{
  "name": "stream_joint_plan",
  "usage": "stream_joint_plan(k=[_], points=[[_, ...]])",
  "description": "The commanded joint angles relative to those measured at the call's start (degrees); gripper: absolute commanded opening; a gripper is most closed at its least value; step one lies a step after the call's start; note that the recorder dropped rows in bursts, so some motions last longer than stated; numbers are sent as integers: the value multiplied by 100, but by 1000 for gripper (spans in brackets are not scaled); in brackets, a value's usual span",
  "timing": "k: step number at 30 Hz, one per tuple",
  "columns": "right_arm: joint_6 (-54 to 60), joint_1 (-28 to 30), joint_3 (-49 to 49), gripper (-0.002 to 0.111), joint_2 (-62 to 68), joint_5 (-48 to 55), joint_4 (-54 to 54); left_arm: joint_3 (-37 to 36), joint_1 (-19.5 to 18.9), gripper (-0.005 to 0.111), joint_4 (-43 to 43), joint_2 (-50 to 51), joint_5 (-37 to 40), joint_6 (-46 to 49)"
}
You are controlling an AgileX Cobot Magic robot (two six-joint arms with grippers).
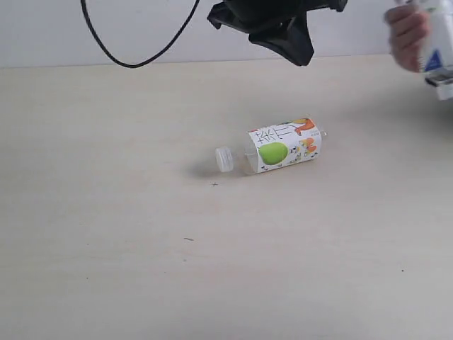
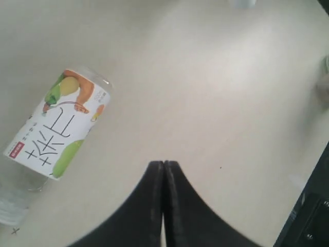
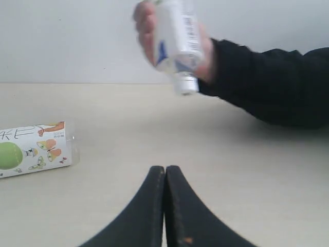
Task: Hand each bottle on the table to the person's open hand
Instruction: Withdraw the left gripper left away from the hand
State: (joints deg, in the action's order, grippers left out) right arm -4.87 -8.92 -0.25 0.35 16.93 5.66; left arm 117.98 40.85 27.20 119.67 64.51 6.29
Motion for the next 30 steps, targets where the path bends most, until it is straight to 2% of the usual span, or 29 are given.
stream_joint_plan(k=[1, 2, 3, 4, 5, 8, 12, 15, 19, 30], points=[[28, 25, 25, 0, -35, -63, 0, -1544, -9, 0, -59, -881, -958, 748], [28, 25, 25, 0, -35, -63, 0, -1950, -9, 0, -59, -1041, -1232, 848], [28, 25, 25, 0, -35, -63, 0, -2779, -9, 0, -59, -1473, -2011, 1074], [28, 25, 25, 0, -35, -63, 0, -3104, -9, 0, -59, -1655, -2396, 1192], [28, 25, 25, 0, -35, -63, 0, -3738, -24, 0, -75, -2017, -2961, 1296], [28, 25, 25, 0, -35, -63, 0, -4882, -38, 0, -119, -2833, -3898, 1462], [28, 25, 25, 0, -35, -75, 0, -6731, -38, 0, -64, -4138, -5650, 1408], [28, 25, 25, 0, -35, -75, 0, -7739, -38, 0, 22, -4866, -6761, 1423], [28, 25, 25, 0, -35, -75, 0, -8422, -38, 0, -300, -5260, -7069, 1442], [28, 25, 25, 0, -35, -75, 0, -8531, -38, 0, -309, -5249, -6929, 1442]])
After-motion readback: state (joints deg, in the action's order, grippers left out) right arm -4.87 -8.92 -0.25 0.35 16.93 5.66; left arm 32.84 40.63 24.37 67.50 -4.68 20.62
